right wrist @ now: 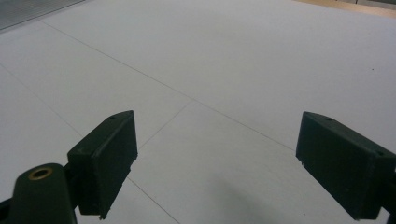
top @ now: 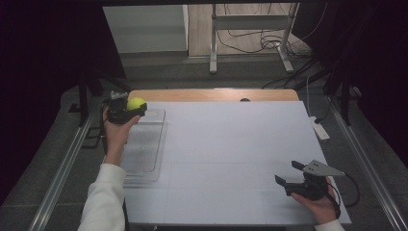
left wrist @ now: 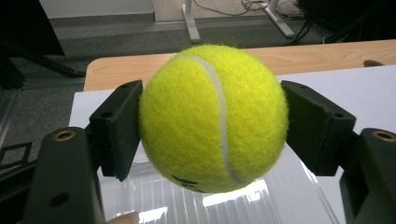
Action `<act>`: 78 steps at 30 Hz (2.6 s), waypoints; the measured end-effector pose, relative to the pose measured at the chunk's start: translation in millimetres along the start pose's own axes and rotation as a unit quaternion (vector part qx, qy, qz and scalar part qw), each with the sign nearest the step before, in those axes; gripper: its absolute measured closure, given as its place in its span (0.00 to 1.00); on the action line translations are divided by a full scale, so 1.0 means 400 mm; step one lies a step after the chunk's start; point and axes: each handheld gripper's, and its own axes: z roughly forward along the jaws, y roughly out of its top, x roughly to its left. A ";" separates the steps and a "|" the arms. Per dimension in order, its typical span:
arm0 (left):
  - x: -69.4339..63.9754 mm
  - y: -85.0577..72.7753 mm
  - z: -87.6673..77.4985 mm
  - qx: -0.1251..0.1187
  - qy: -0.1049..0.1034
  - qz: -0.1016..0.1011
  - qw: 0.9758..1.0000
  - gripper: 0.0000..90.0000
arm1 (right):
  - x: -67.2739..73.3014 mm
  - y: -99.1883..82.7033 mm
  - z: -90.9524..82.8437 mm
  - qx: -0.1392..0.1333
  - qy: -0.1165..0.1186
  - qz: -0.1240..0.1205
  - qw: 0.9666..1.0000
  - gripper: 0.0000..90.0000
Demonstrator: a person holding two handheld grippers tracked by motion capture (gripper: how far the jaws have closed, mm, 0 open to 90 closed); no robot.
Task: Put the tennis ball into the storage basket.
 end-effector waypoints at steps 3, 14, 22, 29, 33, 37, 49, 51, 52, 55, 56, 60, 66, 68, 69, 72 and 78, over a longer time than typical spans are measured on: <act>0.002 -0.002 0.006 0.009 0.005 0.003 1.000 0.29 | 0.001 0.000 0.000 0.000 0.000 -0.001 1.000 0.15; 0.013 0.002 0.023 0.031 0.023 0.014 0.999 0.29 | 0.000 0.001 -0.001 -0.001 -0.001 0.000 1.000 0.15; 0.022 0.003 0.041 0.048 0.030 0.017 0.998 0.29 | 0.000 0.000 0.000 -0.001 -0.001 0.001 1.000 0.15; 0.029 -0.001 0.061 0.063 0.041 0.019 0.997 0.29 | 0.000 -0.001 -0.001 0.000 -0.002 0.002 1.000 0.15; 0.028 -0.002 0.064 0.069 0.042 0.024 0.996 0.29 | 0.000 -0.001 -0.002 0.000 -0.002 0.001 1.000 0.15; 0.030 -0.004 0.069 0.075 0.044 0.025 0.996 0.29 | 0.001 0.000 -0.001 0.000 -0.001 0.001 1.000 0.15; 0.041 -0.015 0.083 0.096 0.047 0.025 0.994 0.29 | 0.000 -0.001 -0.001 0.001 -0.002 0.001 1.000 0.15; 0.041 -0.017 0.085 0.100 0.048 0.026 0.994 0.29 | 0.000 -0.001 -0.001 0.001 -0.002 0.001 1.000 0.15; 0.041 -0.017 0.085 0.100 0.048 0.026 0.994 0.29 | 0.000 -0.001 -0.001 0.001 -0.002 0.001 1.000 0.15; 0.041 -0.022 0.090 0.106 0.048 0.029 0.993 0.29 | 0.000 -0.001 -0.001 0.001 -0.002 0.002 1.000 0.15; 0.040 -0.024 0.091 0.108 0.049 0.030 0.992 0.29 | 0.000 -0.001 -0.001 0.001 -0.002 0.001 1.000 0.15; 0.037 -0.033 0.099 0.119 0.050 0.036 0.991 0.29 | 0.000 -0.001 0.000 0.002 -0.002 0.001 1.000 0.15; 0.031 -0.042 0.110 0.129 0.053 0.043 0.989 0.29 | 0.000 -0.001 0.001 0.002 -0.001 0.001 1.000 0.15; 0.029 -0.044 0.113 0.132 0.052 0.046 0.989 0.29 | 0.000 -0.001 0.000 0.003 -0.002 0.001 1.000 0.15; 0.029 -0.044 0.113 0.132 0.052 0.046 0.989 0.29 | 0.000 -0.001 0.000 0.003 -0.002 0.001 1.000 0.15; 0.027 -0.046 0.117 0.136 0.048 0.046 0.988 0.29 | -0.001 -0.002 0.000 0.003 -0.002 0.003 1.000 0.15; 0.022 -0.051 0.126 0.149 0.053 0.057 0.986 0.29 | 0.000 -0.002 0.000 0.003 -0.001 0.002 1.000 0.15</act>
